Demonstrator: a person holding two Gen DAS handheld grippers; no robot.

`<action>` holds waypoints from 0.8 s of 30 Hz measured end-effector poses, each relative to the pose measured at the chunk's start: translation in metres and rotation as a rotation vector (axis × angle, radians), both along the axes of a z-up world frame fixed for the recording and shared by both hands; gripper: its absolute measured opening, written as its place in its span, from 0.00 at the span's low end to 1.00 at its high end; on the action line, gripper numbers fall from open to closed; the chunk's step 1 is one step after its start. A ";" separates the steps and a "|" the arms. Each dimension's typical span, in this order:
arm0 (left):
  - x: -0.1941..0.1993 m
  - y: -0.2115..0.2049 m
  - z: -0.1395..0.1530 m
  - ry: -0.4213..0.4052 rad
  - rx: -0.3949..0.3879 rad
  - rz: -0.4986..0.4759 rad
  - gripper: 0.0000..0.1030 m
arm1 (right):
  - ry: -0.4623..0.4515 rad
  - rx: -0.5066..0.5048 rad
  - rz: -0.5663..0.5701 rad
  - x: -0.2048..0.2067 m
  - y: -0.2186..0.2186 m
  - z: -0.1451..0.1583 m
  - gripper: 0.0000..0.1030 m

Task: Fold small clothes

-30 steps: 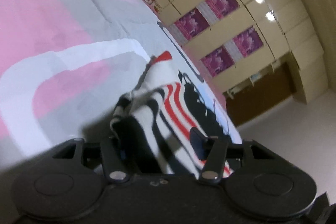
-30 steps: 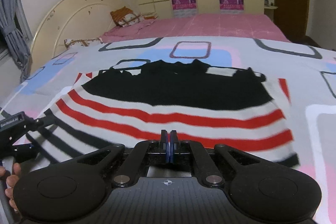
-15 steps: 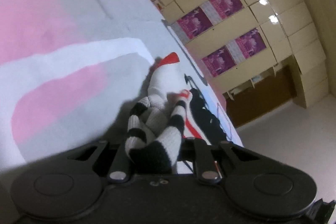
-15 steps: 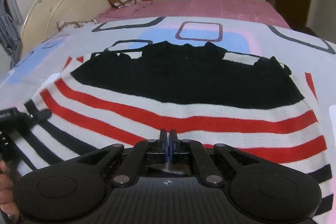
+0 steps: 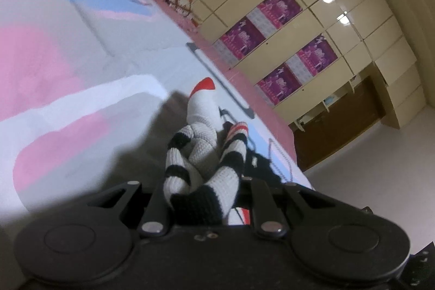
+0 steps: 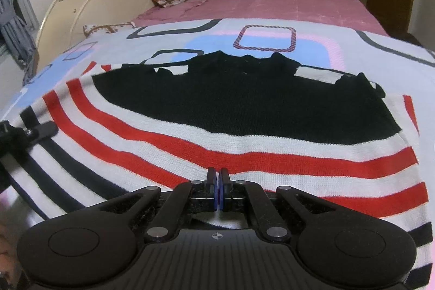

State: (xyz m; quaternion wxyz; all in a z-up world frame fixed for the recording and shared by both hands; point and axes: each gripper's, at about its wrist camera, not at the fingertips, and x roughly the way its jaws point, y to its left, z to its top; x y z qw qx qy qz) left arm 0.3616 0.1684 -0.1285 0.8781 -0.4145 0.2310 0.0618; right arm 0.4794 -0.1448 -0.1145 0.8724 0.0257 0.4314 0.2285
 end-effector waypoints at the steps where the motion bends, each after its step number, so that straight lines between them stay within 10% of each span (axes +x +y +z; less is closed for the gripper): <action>1: -0.001 -0.002 0.004 -0.006 0.001 0.001 0.16 | 0.005 0.011 0.002 0.001 -0.002 -0.001 0.00; 12: 0.011 -0.051 0.058 -0.047 0.122 -0.094 0.16 | 0.023 0.065 0.052 0.008 -0.015 0.000 0.00; 24: 0.067 -0.206 0.078 0.053 0.352 -0.485 0.16 | -0.035 0.321 -0.305 -0.005 -0.190 0.034 0.01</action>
